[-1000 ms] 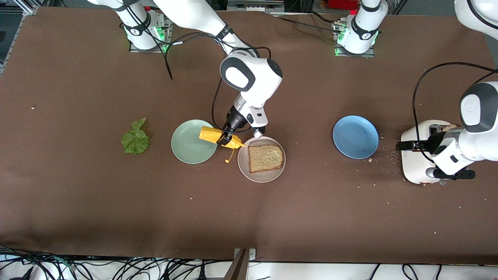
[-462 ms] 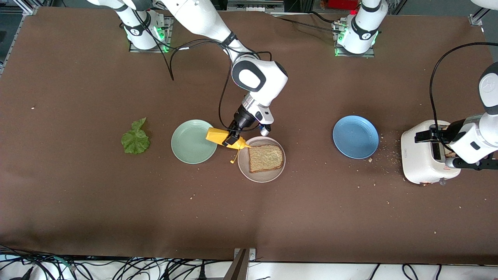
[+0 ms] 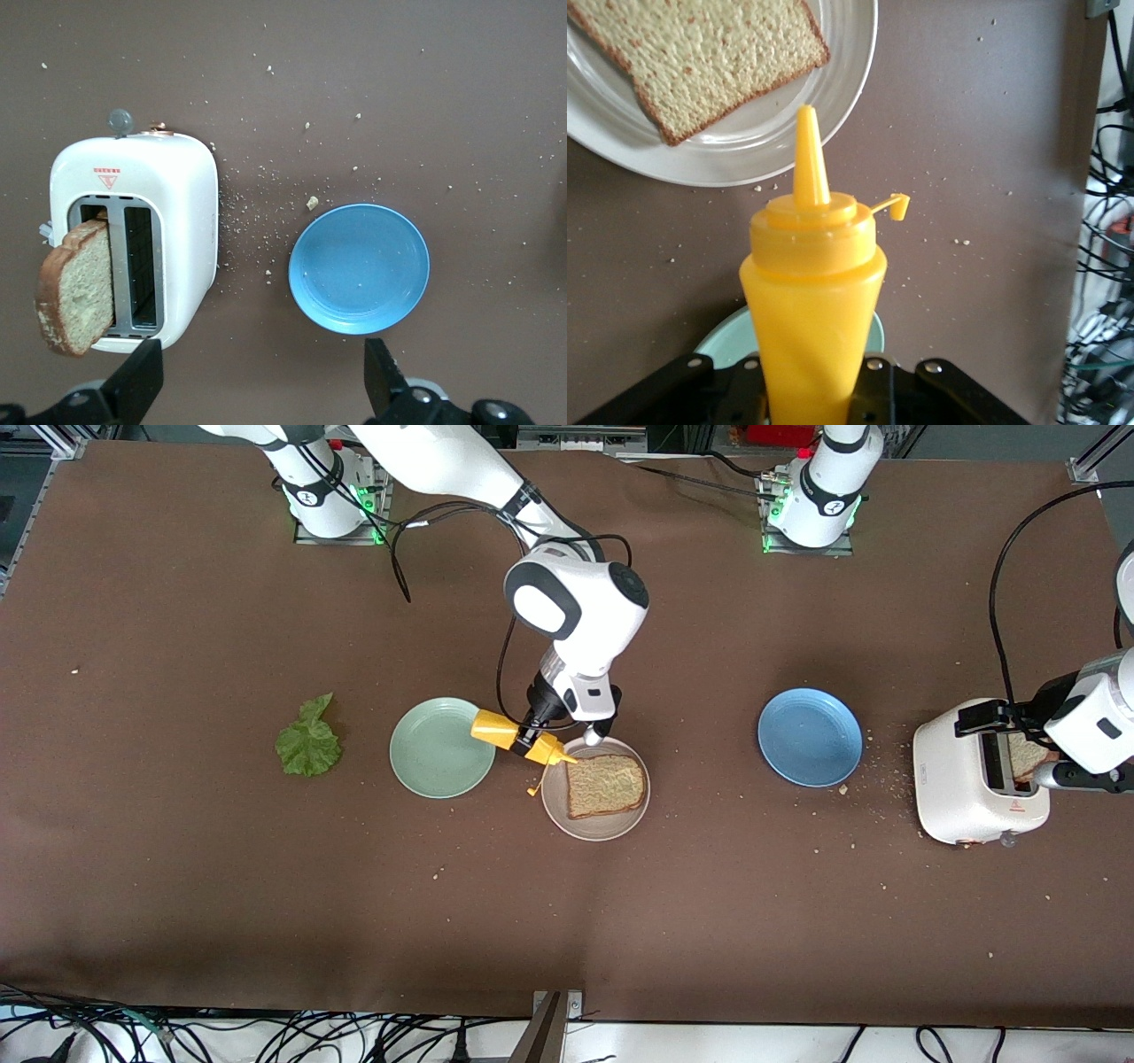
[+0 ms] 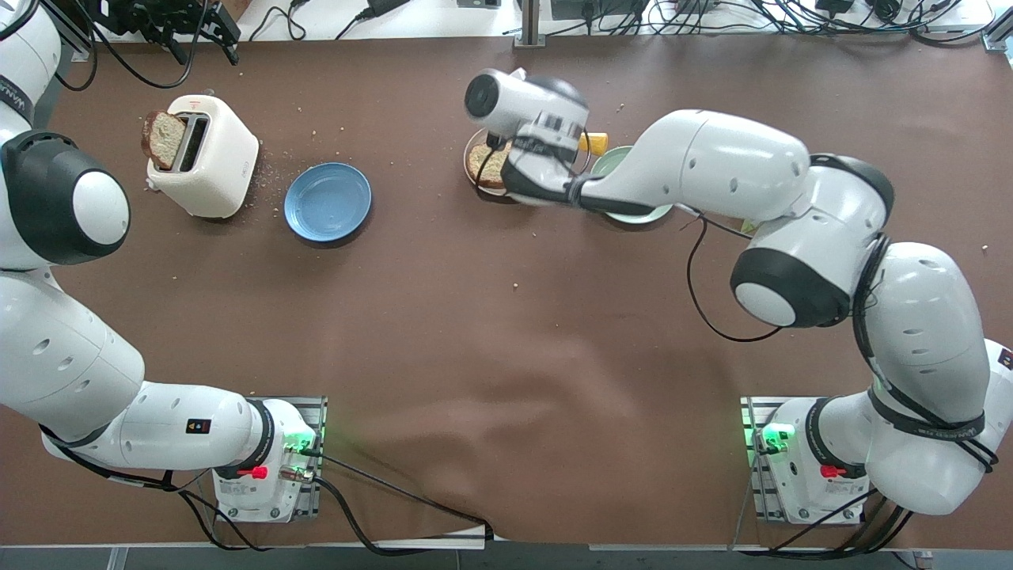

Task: Make sandwich in beige plate with both arms
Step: 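Squeeze the yellow bottle over the bread with the right gripper, then set the yellow bottle down beside the green plate with the right gripper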

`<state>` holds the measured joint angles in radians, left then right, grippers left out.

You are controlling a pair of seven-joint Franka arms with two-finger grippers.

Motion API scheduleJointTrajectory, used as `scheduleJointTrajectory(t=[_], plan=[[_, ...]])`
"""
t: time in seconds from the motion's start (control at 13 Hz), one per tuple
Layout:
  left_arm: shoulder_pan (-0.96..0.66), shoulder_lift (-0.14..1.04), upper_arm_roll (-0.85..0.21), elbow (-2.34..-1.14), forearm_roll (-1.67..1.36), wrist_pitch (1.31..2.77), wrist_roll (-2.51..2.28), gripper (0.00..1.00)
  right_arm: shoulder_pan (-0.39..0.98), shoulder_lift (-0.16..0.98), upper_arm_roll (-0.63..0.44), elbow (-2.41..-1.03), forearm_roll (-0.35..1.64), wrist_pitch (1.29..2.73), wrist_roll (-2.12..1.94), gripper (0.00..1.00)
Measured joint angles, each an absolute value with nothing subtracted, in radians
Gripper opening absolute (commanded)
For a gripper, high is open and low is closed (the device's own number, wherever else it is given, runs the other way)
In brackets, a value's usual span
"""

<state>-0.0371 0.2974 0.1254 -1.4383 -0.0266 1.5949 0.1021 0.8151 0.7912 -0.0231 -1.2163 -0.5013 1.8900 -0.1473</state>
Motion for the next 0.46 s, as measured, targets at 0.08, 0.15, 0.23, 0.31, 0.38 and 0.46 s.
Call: scheduleJointTrajectory(t=[0.08, 0.15, 0.23, 0.31, 0.38, 0.46], plan=[[-0.038, 0.288, 0.125, -1.434, -0.027, 1.589, 0.085, 1.00, 0.771, 0.769, -0.025, -1.216, -0.385, 1.908, -0.200, 0.00], [-0.038, 0.281, 0.125, -1.434, -0.027, 1.585, 0.076, 1.00, 0.727, 0.750, -0.025, -1.216, -0.269, 1.918, -0.263, 0.00], [-0.038, 0.279, 0.125, -1.434, -0.027, 1.583, 0.072, 1.00, 0.684, 0.736, -0.025, -1.216, -0.152, 1.924, -0.339, 0.00], [-0.038, 0.280, 0.125, -1.436, -0.027, 1.582, 0.071, 1.00, 0.649, 0.727, -0.026, -1.216, -0.052, 1.928, -0.412, 0.00], [-0.038, 0.281, 0.125, -1.437, -0.027, 1.582, 0.070, 1.00, 0.618, 0.721, -0.026, -1.216, 0.030, 1.928, -0.479, 0.00], [-0.037, 0.282, 0.126, -1.437, -0.027, 1.582, 0.069, 1.00, 0.592, 0.718, -0.026, -1.217, 0.095, 1.928, -0.538, 0.00]])
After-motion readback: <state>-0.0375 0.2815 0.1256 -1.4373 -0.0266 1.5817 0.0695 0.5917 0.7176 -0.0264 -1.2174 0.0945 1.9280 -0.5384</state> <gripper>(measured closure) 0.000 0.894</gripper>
